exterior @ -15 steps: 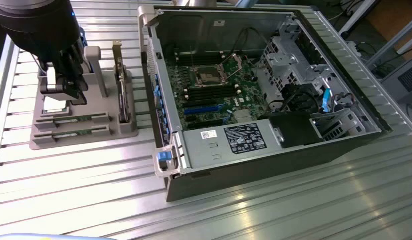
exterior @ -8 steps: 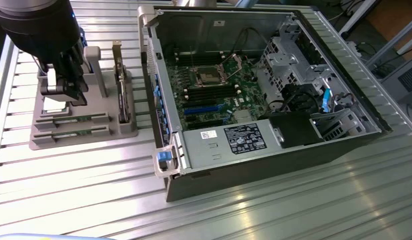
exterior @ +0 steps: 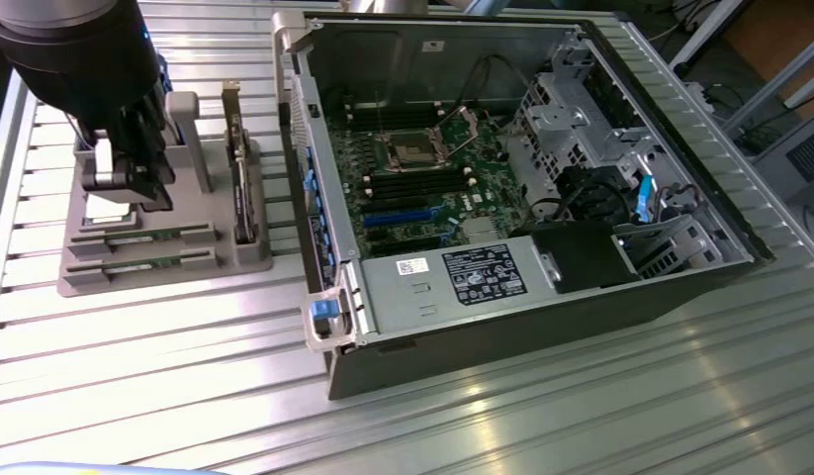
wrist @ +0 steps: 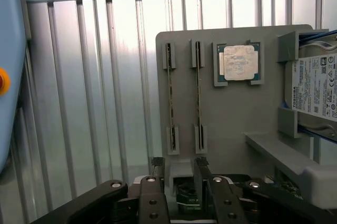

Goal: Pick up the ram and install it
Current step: 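Pick up the ram and move it above insertion slot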

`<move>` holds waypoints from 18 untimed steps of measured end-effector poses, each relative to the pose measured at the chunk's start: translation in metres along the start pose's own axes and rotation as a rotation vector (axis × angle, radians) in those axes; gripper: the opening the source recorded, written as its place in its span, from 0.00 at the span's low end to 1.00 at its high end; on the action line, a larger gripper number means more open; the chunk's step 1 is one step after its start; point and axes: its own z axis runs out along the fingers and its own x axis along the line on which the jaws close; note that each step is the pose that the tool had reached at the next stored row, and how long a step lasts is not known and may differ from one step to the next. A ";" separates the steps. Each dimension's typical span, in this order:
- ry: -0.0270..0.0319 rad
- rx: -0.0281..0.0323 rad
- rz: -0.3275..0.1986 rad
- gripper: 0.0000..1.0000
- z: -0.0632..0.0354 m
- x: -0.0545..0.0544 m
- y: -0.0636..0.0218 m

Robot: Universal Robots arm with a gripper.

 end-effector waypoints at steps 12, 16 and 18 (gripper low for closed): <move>0.0000 0.0001 0.000 0.36 0.0051 0.001 0.0010; 0.0001 -0.0001 0.000 0.36 0.0067 0.001 0.0029; 0.0001 -0.0001 0.000 0.36 0.0075 0.001 0.0032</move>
